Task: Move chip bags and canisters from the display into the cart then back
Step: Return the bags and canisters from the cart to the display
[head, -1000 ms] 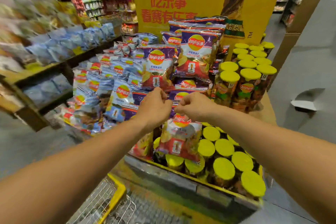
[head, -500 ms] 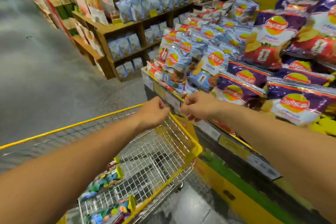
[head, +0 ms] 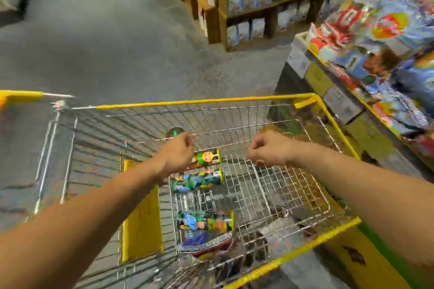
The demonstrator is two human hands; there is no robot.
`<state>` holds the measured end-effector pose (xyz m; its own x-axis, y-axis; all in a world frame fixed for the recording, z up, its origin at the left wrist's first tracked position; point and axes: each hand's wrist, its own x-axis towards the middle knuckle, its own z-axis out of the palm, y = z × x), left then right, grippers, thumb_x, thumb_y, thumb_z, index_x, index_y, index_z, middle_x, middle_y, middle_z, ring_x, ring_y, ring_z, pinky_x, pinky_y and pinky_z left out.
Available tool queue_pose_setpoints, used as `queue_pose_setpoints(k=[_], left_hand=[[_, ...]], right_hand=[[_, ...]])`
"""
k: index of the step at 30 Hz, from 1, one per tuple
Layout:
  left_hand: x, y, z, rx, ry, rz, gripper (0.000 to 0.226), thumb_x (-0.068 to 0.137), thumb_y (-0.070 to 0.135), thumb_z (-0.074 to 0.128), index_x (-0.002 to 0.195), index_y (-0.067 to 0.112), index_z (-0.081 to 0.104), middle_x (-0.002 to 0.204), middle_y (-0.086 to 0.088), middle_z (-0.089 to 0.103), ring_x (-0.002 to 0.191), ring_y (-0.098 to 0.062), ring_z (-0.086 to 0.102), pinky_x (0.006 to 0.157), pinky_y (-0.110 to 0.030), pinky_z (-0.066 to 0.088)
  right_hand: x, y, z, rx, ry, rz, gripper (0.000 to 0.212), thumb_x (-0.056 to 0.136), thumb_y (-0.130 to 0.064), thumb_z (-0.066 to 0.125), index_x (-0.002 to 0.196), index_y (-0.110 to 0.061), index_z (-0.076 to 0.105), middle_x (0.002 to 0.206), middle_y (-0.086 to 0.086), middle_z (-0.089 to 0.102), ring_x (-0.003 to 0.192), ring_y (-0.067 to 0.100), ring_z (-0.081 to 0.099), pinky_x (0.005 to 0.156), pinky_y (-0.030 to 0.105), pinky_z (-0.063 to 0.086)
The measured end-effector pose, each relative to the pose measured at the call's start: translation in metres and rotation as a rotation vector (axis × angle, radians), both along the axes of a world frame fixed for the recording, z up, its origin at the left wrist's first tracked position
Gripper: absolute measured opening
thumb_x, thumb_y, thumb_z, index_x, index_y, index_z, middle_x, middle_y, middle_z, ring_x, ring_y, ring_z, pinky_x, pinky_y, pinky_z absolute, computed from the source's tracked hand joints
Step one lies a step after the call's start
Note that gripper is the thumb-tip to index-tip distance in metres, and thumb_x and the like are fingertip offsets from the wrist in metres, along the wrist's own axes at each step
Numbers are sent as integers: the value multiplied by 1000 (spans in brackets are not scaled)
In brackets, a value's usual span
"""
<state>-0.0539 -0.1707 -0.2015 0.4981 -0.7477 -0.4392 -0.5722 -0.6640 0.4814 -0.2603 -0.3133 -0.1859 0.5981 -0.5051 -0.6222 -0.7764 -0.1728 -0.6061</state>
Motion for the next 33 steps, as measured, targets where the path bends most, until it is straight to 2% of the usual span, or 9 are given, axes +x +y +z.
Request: queue_pose_setpoints(k=[3, 5, 10, 14, 19, 22, 25, 28, 33], left_hand=[[24, 18, -39, 84, -73, -22, 22, 97, 20, 50, 116, 14, 60, 117, -12, 67, 105, -31, 62, 85, -35, 48], [35, 25, -67, 128, -106, -37, 26, 99, 26, 51, 121, 13, 58, 121, -14, 64, 109, -33, 60, 90, -38, 48], [63, 17, -151, 274, -196, -146, 51, 96, 24, 56, 143, 13, 39, 145, -14, 44, 130, -33, 46, 111, -44, 37], [86, -12, -224, 320, -236, -326, 68, 96, 30, 53, 153, 13, 20, 156, -12, 28, 141, -31, 30, 118, -42, 27], [78, -35, -287, 411, -330, -520, 77, 100, 36, 47, 155, 7, 2, 159, -18, 20, 145, -34, 23, 120, -40, 20], [66, -42, -305, 436, -447, -586, 90, 92, 49, 57, 155, 12, 4, 149, -18, 32, 135, -33, 34, 112, -40, 30], [55, -47, -312, 418, -262, -473, 96, 82, 57, 65, 151, 11, 16, 140, -18, 39, 128, -34, 41, 105, -40, 36], [49, -46, -298, 307, 35, -271, 100, 73, 50, 76, 145, 8, 21, 131, -15, 51, 118, -34, 54, 93, -35, 44], [44, -45, -239, 43, 272, -110, 91, 43, 61, 76, 123, 36, 41, 113, 4, 67, 104, -20, 64, 89, -37, 52]], right_hand=[[20, -1, -54, 73, 74, 67, 11, 87, -15, 72, 93, -16, 63, 86, 2, 64, 71, 12, 60, 67, 30, 55], [33, -3, -94, 100, 170, 144, 28, 83, -17, 77, 104, -22, 60, 102, 5, 63, 83, 18, 60, 86, 40, 57], [67, 1, -179, 135, 257, 237, 81, 82, -15, 79, 149, -22, 34, 148, 6, 43, 103, 19, 62, 85, 31, 56], [94, 2, -252, 115, 252, 276, 94, 81, -37, 79, 154, -19, 22, 153, 8, 34, 139, 30, 39, 114, 42, 37], [109, 18, -329, 255, 196, 51, 110, 62, -84, 66, 145, -22, 30, 139, 11, 45, 120, 35, 55, 102, 51, 47], [107, 18, -342, 359, 103, -56, 94, 62, -56, 85, 133, -18, 38, 118, 3, 61, 97, 22, 63, 83, 42, 55], [96, 13, -331, 410, 100, -48, 73, 69, -16, 90, 125, -14, 44, 121, 9, 64, 89, 15, 64, 76, 25, 55], [82, 10, -311, 416, 37, -76, 66, 64, -21, 93, 112, -27, 49, 114, 7, 66, 100, 25, 67, 82, 41, 58], [56, -2, -239, 417, -219, -316, 56, 82, -5, 78, 130, -16, 50, 107, 2, 63, 90, 14, 61, 70, 9, 49]])
